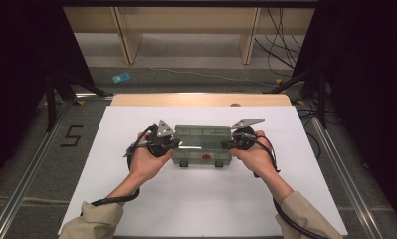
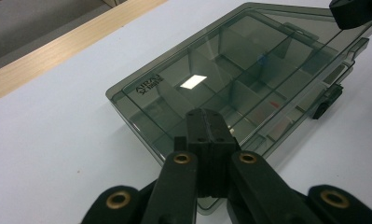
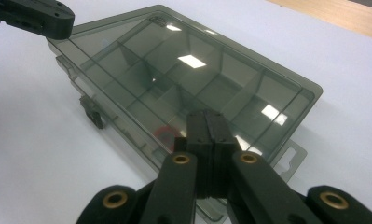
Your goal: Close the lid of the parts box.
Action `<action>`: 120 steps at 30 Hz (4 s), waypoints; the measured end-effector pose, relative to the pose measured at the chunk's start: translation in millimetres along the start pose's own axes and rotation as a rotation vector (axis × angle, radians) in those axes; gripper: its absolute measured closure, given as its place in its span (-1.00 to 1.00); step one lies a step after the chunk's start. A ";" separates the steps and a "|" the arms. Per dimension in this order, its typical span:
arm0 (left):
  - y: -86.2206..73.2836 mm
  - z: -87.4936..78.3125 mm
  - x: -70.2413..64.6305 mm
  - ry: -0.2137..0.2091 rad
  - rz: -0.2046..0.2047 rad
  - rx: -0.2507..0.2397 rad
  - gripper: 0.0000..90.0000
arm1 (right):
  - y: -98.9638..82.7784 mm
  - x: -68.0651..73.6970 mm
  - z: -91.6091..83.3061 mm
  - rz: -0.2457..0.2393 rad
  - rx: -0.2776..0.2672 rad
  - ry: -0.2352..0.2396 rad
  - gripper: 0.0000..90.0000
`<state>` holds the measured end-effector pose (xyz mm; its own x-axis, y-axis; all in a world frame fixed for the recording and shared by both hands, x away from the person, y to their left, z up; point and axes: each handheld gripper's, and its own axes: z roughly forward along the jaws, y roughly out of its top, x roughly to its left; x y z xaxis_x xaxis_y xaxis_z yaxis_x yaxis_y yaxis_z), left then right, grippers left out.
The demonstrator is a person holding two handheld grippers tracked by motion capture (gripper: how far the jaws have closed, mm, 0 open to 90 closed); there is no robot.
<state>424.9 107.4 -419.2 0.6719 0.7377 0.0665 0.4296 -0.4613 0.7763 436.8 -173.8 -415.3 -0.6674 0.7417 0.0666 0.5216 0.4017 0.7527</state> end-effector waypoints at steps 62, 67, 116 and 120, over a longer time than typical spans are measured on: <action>-11.7 8.0 0.8 -0.016 0.024 0.083 1.00 | -14.9 -0.7 6.2 0.023 0.053 -0.011 1.00; -12.7 9.3 0.3 -0.021 0.014 0.084 1.00 | -15.9 -1.6 6.4 0.019 0.048 -0.012 1.00; -18.2 17.0 0.8 -0.025 -0.002 0.082 1.00 | -22.7 -4.3 10.7 0.021 0.051 -0.022 1.00; -18.2 17.5 1.2 -0.026 0.003 0.082 1.00 | -22.4 -4.3 9.6 0.018 0.067 -0.019 1.00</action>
<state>428.5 108.0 -444.3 0.6882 0.7237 0.0523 0.4746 -0.5034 0.7220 433.0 -180.8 -438.7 -0.6478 0.7589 0.0669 0.5682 0.4228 0.7060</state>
